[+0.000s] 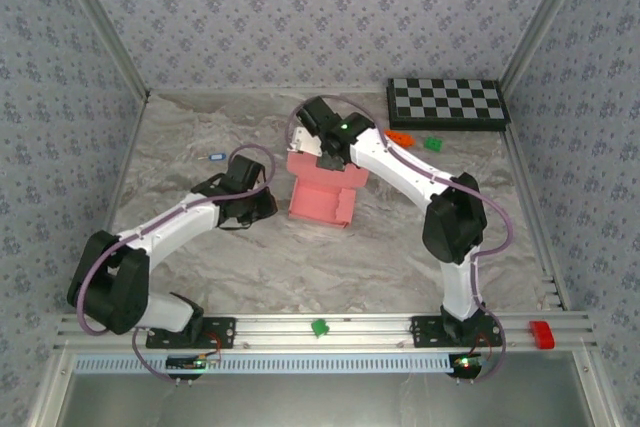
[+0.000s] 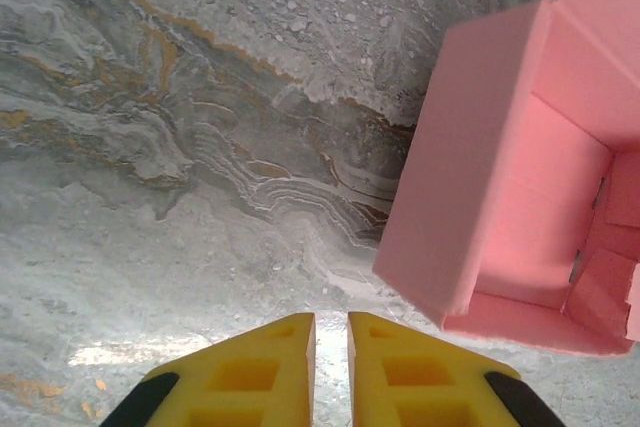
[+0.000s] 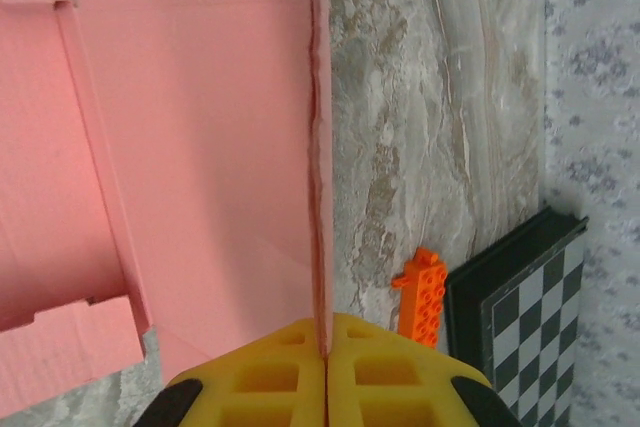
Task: Fold the paper box
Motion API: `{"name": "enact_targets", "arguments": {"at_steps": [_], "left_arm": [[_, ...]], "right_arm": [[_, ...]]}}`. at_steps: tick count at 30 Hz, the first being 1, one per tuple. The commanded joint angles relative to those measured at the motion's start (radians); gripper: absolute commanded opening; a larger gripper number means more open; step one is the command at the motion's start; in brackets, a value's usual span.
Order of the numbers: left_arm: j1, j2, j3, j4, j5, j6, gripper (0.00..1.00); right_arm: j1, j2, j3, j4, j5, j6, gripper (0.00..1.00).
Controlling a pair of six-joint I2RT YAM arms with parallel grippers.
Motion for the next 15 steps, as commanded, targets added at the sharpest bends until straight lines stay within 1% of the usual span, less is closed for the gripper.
{"name": "enact_targets", "arguments": {"at_steps": [1,3,6,9,11,13,15], "left_arm": [[0.017,-0.038,-0.020,-0.012,-0.019,0.007,0.17],[0.022,-0.048,-0.027,-0.011,-0.019,0.012,0.17],[0.030,-0.059,-0.035,-0.008,-0.020,0.015,0.18],[0.036,-0.064,-0.041,-0.003,-0.022,0.021,0.18],[0.040,-0.065,-0.047,-0.001,-0.022,0.021,0.18],[0.041,-0.069,-0.048,0.002,-0.023,0.028,0.18],[0.043,-0.070,-0.050,0.004,-0.026,0.032,0.18]], "right_arm": [[0.019,0.004,-0.030,0.052,0.013,-0.105,0.10],[0.028,-0.005,-0.042,0.071,0.012,-0.125,0.10],[0.035,-0.014,-0.046,0.090,0.011,-0.137,0.14],[0.036,-0.022,-0.042,0.098,0.016,-0.140,0.21],[0.035,-0.030,-0.043,0.101,0.016,-0.142,0.29],[0.035,-0.038,-0.044,0.103,0.016,-0.143,0.33],[0.034,-0.049,-0.043,0.108,0.021,-0.140,0.42]]}}
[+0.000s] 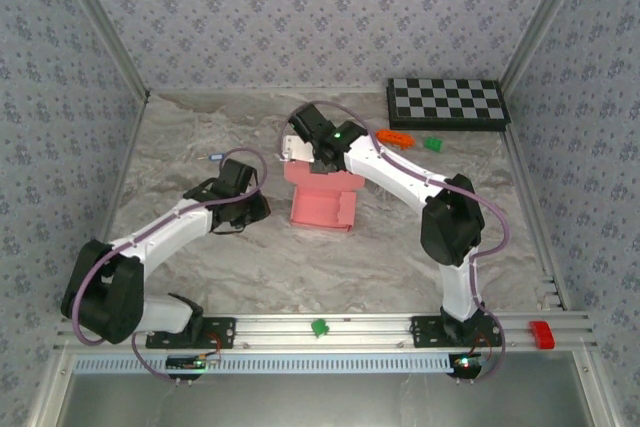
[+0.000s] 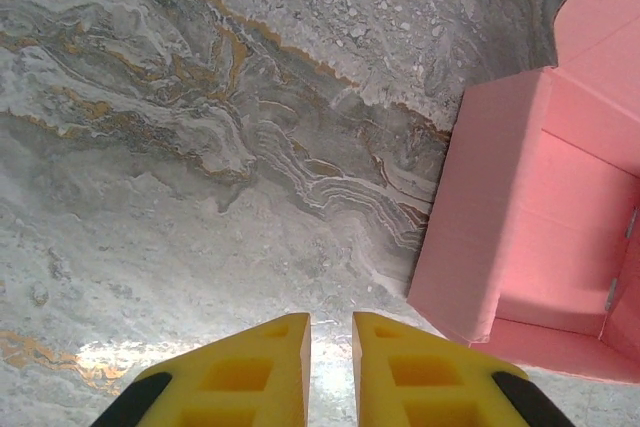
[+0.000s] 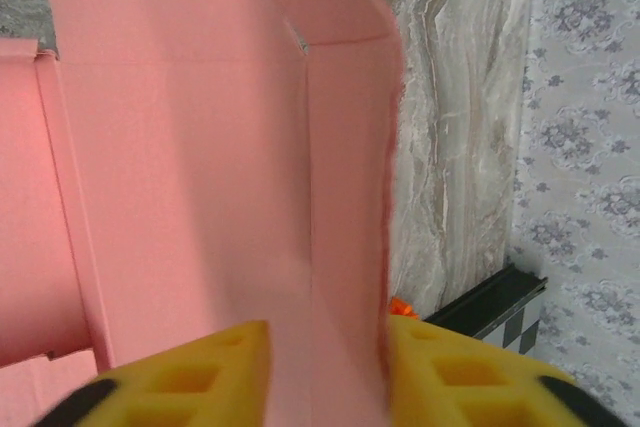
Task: Fold the paper box
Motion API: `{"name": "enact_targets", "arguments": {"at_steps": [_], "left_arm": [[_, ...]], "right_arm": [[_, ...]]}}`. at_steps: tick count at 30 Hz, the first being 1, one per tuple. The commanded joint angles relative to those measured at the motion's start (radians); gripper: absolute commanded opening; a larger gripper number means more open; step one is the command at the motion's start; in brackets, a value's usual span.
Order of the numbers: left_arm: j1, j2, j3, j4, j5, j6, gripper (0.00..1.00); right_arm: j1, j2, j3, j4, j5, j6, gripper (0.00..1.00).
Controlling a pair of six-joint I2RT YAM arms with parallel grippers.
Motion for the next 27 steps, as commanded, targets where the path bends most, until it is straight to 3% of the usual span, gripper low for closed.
{"name": "enact_targets", "arguments": {"at_steps": [1,5,8,14,20,27], "left_arm": [[0.011,-0.024,-0.002,0.004,-0.013,0.030,0.20],[0.023,-0.031,0.010,0.007,-0.027,0.068,0.28],[0.036,-0.038,0.032,0.015,-0.041,0.135,0.40],[0.071,-0.030,0.081,0.090,0.004,0.326,0.60],[0.122,0.099,0.196,0.148,0.162,0.439,0.64],[0.170,0.280,0.359,0.174,0.400,0.514,0.64]], "right_arm": [[0.000,-0.055,-0.001,0.007,0.012,-0.033,0.46],[-0.002,-0.090,0.001,0.022,0.029,0.005,0.54],[-0.013,-0.131,0.000,0.025,0.030,0.082,0.56],[-0.059,-0.253,-0.064,0.003,0.006,0.338,0.58],[-0.138,-0.397,-0.247,-0.031,-0.059,0.705,0.59],[-0.279,-0.640,-0.584,0.091,-0.304,1.027,0.58]]}}
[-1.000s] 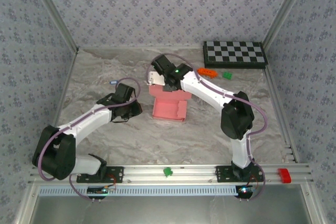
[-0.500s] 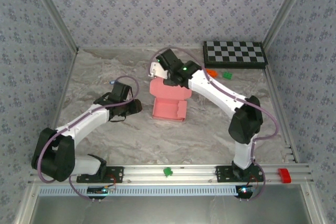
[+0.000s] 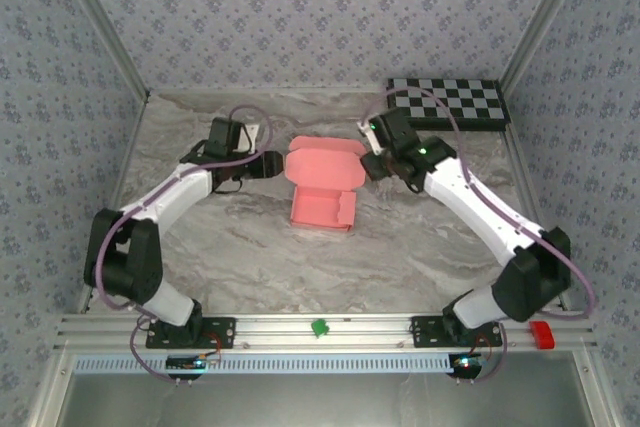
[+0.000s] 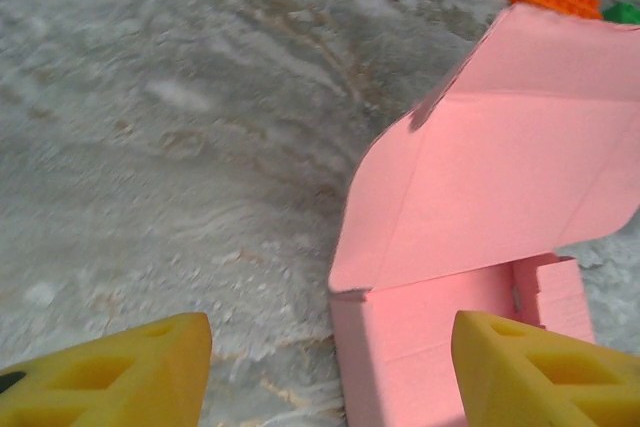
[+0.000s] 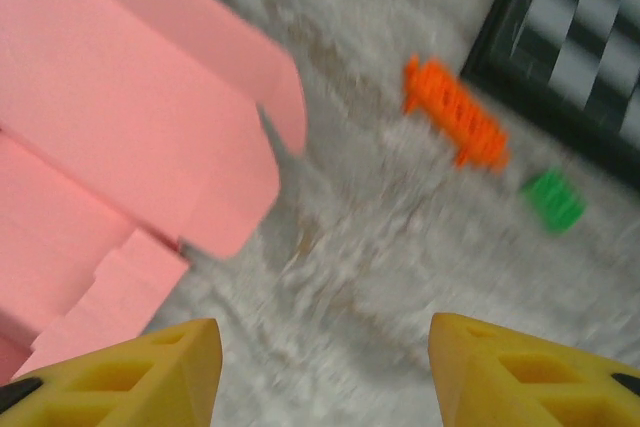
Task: Fold the paper box
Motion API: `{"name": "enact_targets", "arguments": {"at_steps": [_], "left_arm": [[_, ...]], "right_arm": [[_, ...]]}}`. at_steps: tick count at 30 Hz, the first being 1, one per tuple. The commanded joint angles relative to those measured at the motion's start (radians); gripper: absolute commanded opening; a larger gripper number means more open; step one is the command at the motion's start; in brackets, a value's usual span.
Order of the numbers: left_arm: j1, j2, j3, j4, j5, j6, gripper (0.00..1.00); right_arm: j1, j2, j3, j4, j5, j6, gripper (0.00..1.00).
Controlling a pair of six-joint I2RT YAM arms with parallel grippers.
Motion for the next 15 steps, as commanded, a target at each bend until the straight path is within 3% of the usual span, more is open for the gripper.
{"name": "enact_targets", "arguments": {"at_steps": [1,7,15], "left_arm": [[0.022,0.075,0.079,0.032,0.173,0.079,0.63],[0.035,0.205,0.183,0.025,0.271,0.120,0.59],[0.042,0.313,0.260,0.031,0.360,0.113,0.44]], "right_arm": [[-0.061,-0.123,-0.143,0.077,-0.169,0.255,0.58],[-0.112,-0.272,-0.344,0.160,-0.220,0.332,0.59],[-0.117,-0.302,-0.409,0.166,-0.205,0.360,0.59]]}}
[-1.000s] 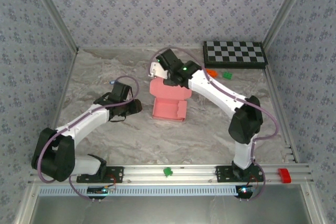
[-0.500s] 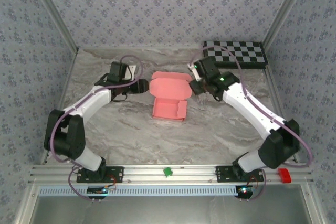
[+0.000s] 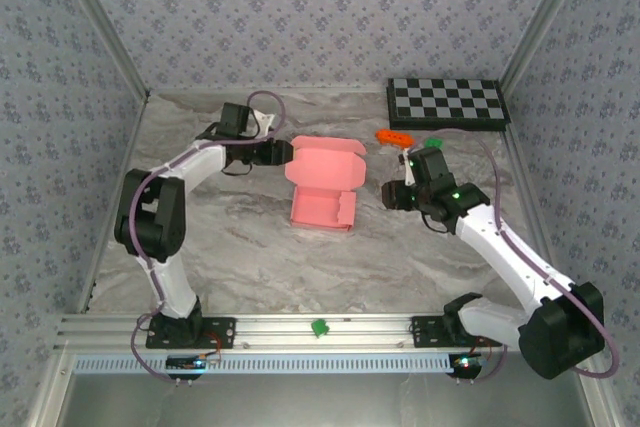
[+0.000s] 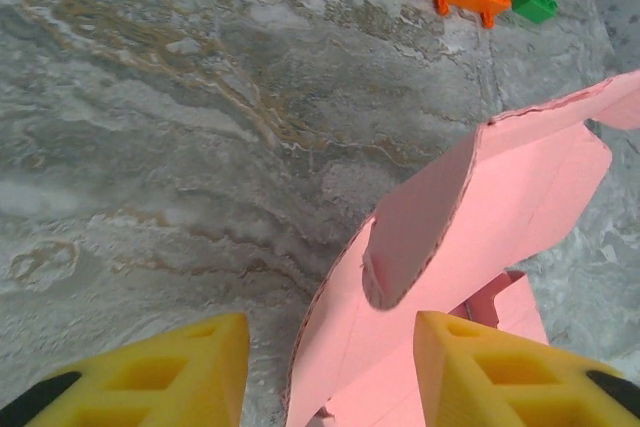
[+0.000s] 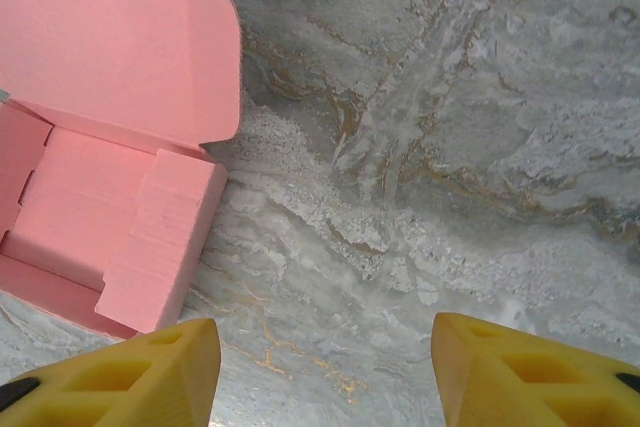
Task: Fold the paper box
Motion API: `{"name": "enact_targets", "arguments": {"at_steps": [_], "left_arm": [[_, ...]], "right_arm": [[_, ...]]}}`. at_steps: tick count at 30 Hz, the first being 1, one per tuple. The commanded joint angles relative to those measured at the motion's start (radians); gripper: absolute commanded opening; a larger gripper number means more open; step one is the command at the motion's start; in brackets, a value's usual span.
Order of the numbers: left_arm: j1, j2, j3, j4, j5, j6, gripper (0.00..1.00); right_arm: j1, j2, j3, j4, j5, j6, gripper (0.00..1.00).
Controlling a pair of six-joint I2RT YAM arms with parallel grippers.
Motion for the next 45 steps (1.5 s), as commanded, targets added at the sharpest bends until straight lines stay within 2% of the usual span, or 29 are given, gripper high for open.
{"name": "enact_targets", "arguments": {"at_steps": [1,15,23,28,37,45], "left_arm": [[0.009,0.032,0.051,0.019,0.095,0.010,0.43],[0.010,0.046,0.032,0.056,0.118,-0.024,0.18],[0.010,-0.035,-0.086,0.127,0.046,-0.071,0.00],[0.009,-0.139,-0.202,0.199,-0.020,-0.098,0.00],[0.003,-0.257,-0.324,0.248,-0.095,-0.125,0.00],[-0.020,-0.360,-0.481,0.453,-0.221,-0.222,0.00]], "right_arm": [[-0.006,-0.014,-0.014,0.026,-0.009,0.043,0.59],[-0.012,0.015,-0.026,0.046,-0.020,0.047,0.60],[-0.013,0.041,-0.029,0.063,-0.031,0.063,0.60],[-0.015,0.070,-0.025,0.087,-0.051,0.102,0.59],[-0.003,0.158,-0.003,0.149,-0.178,0.109,0.58],[0.024,0.254,0.020,0.204,-0.243,0.137,0.56]]}}
